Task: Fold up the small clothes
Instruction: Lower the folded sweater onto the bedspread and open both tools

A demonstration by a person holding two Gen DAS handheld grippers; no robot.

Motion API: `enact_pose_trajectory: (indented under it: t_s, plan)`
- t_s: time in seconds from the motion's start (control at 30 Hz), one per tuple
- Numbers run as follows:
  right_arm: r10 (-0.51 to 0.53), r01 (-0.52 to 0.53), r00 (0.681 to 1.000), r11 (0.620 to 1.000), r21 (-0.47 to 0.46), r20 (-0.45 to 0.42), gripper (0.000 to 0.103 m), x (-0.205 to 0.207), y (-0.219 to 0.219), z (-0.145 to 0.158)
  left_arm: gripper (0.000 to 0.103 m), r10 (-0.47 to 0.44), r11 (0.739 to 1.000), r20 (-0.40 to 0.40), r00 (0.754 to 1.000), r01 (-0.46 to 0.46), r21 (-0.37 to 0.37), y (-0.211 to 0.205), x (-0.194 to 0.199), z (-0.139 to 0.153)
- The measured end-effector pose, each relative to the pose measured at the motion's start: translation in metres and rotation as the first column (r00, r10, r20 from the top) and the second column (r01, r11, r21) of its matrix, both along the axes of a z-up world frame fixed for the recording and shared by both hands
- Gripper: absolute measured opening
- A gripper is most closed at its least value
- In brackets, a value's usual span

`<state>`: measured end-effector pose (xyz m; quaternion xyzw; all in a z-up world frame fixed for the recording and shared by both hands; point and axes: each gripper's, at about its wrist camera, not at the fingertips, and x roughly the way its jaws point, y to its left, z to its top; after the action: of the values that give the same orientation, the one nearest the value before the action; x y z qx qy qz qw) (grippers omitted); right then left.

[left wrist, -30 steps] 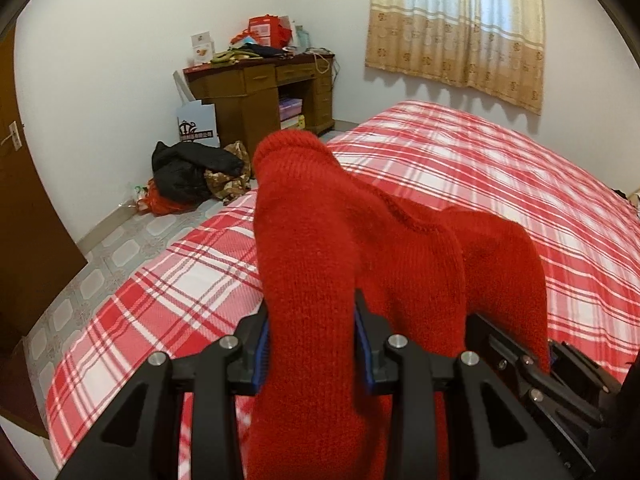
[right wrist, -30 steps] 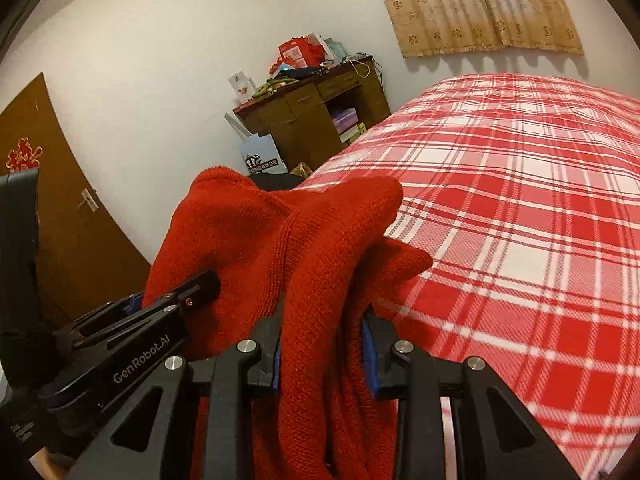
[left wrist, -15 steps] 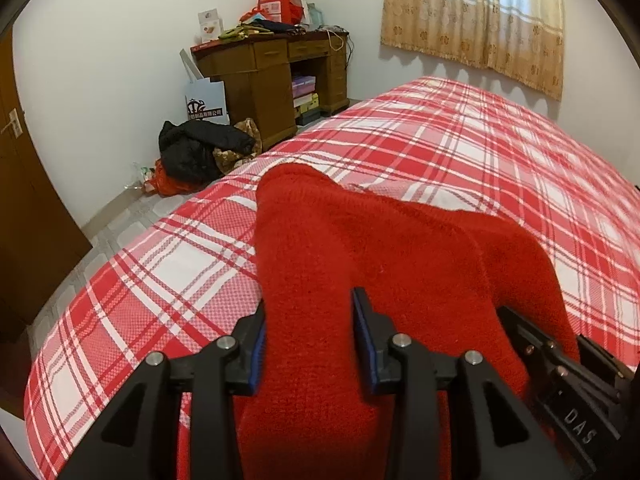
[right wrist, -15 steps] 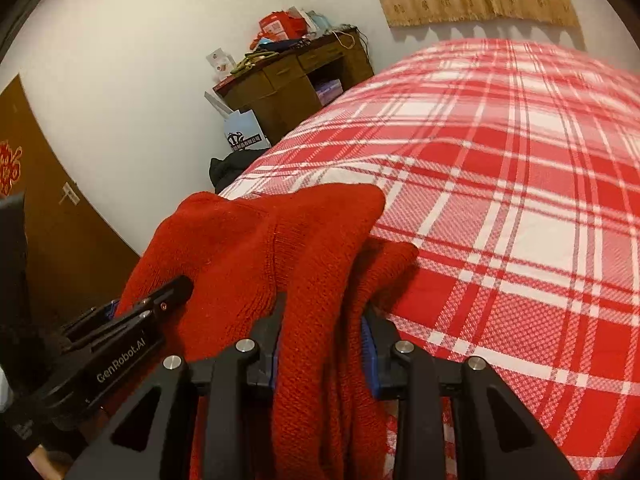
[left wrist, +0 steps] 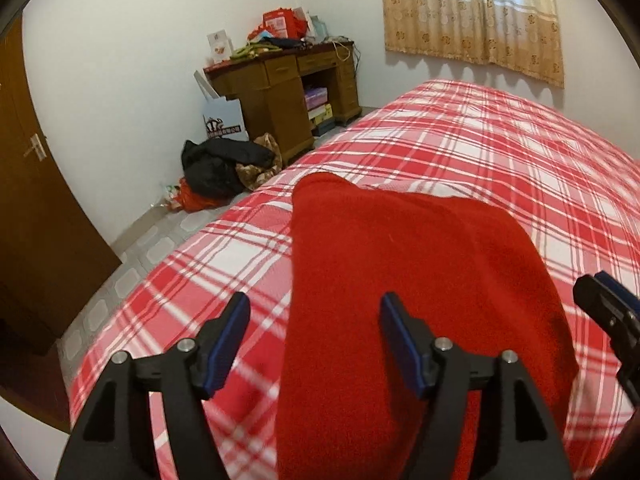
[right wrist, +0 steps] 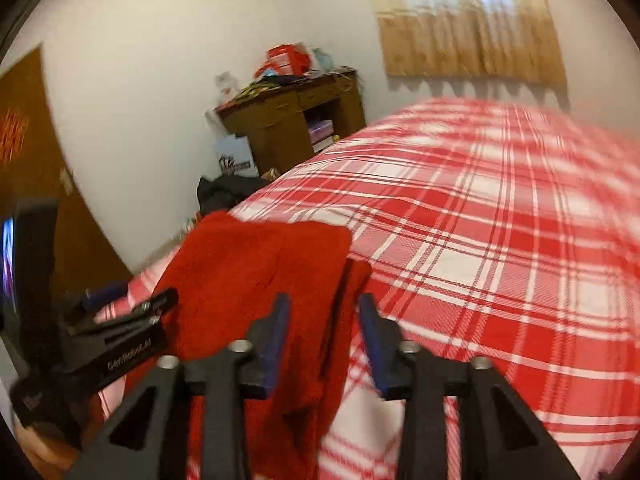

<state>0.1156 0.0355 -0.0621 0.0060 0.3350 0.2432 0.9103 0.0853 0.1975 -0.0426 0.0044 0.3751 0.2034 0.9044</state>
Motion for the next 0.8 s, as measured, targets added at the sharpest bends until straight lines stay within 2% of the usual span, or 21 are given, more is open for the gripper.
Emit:
enact_pose_trajectory:
  t_s: [0.07, 0.17, 0.3, 0.43, 0.6, 0.8]
  plan:
    - [0.029, -0.029, 1.000, 1.000, -0.007, 0.000, 0.022, -0.013, 0.003, -0.003, 0.072, 0.011, 1.000, -0.003, 1.000, -0.012, -0.003, -0.003, -0.011, 0.001]
    - [0.057, -0.056, 0.998, 0.997, -0.047, 0.001, 0.022, -0.026, 0.008, -0.013, 0.072, 0.011, 0.999, -0.006, 1.000, -0.012, -0.046, -0.007, -0.023, -0.002]
    - [0.055, -0.060, 0.996, 0.996, -0.070, -0.066, 0.022, -0.023, 0.012, -0.037, 0.072, 0.004, 1.000, -0.019, 1.000, -0.005, -0.021, -0.018, -0.031, -0.012]
    - [0.035, -0.044, 0.996, 0.994, -0.102, -0.085, 0.022, -0.020, 0.011, -0.056, 0.073, 0.005, 0.999, -0.051, 0.999, -0.007, -0.033, -0.019, -0.031, -0.028]
    - [0.027, -0.036, 0.992, 0.996, -0.079, -0.120, 0.023, -0.018, 0.005, -0.061, 0.075, 0.007, 1.000, -0.053, 0.999, -0.007, -0.012, -0.027, -0.038, -0.033]
    - [0.021, -0.033, 0.989, 0.996, -0.082, -0.146, 0.024, -0.028, 0.003, -0.063, 0.075, 0.004, 0.998, -0.074, 0.997, -0.009, -0.059, -0.026, -0.047, -0.036]
